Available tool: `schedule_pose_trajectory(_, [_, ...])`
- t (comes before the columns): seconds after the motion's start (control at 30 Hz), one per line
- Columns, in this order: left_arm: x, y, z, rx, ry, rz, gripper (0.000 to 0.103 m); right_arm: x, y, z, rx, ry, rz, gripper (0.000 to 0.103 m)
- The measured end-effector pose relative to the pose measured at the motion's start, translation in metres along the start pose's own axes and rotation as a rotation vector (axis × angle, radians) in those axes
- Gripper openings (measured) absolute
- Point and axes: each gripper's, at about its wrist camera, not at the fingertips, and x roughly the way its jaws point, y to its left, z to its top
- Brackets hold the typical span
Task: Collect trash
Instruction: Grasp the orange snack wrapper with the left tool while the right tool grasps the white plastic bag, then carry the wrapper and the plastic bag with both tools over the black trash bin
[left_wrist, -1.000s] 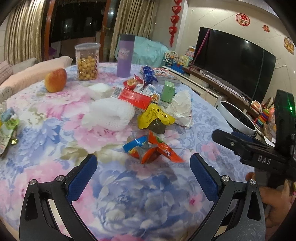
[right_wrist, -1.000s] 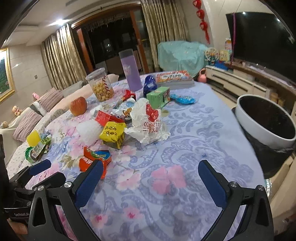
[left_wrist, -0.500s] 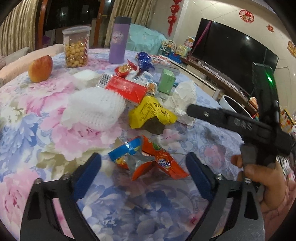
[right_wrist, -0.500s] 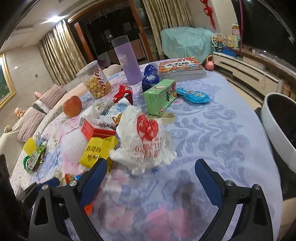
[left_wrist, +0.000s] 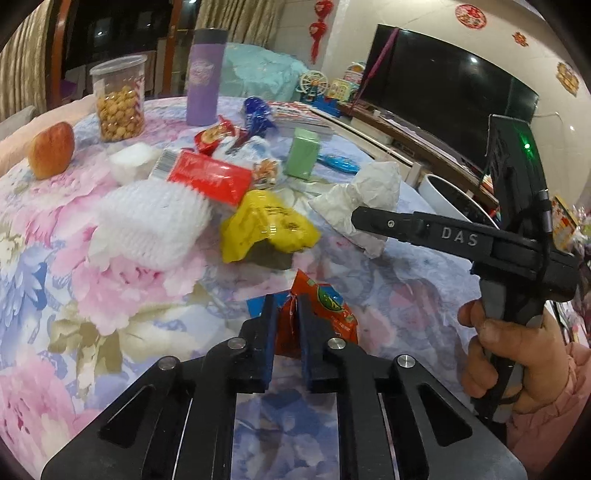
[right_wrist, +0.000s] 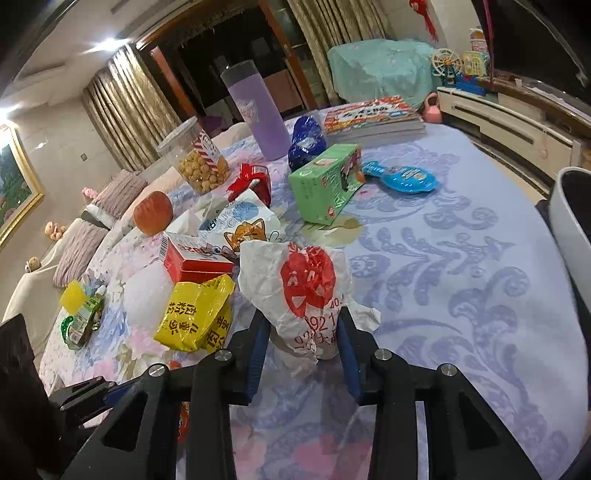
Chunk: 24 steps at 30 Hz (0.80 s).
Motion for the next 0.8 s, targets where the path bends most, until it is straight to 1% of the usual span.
schedule_pose_trajectory(0.07, [-0.001, -0.006, -0.001, 0.016, -0.005, -0.004, 0.007, -0.003, -0.002, 0.001, 0.004, -0.007, 0.003, 0.035])
schedule_pose_trajectory(0.27, [-0.006, -0.026, 0.005, 0.05, -0.029, -0.032, 0.007, -0.034, -0.016, -0.004, 0.035, -0.052, -0.006, 0.035])
schedule_pose_trajectory(0.57, [0.004, -0.067, 0.024, 0.12, -0.043, -0.066, 0.006, -0.075, -0.054, -0.015, 0.111, -0.099, -0.066, 0.035])
schedule_pose_trajectory(0.8, [0.019, -0.095, 0.042, 0.147, -0.047, -0.096, 0.006, -0.103, -0.081, -0.022, 0.162, -0.13, -0.114, 0.035])
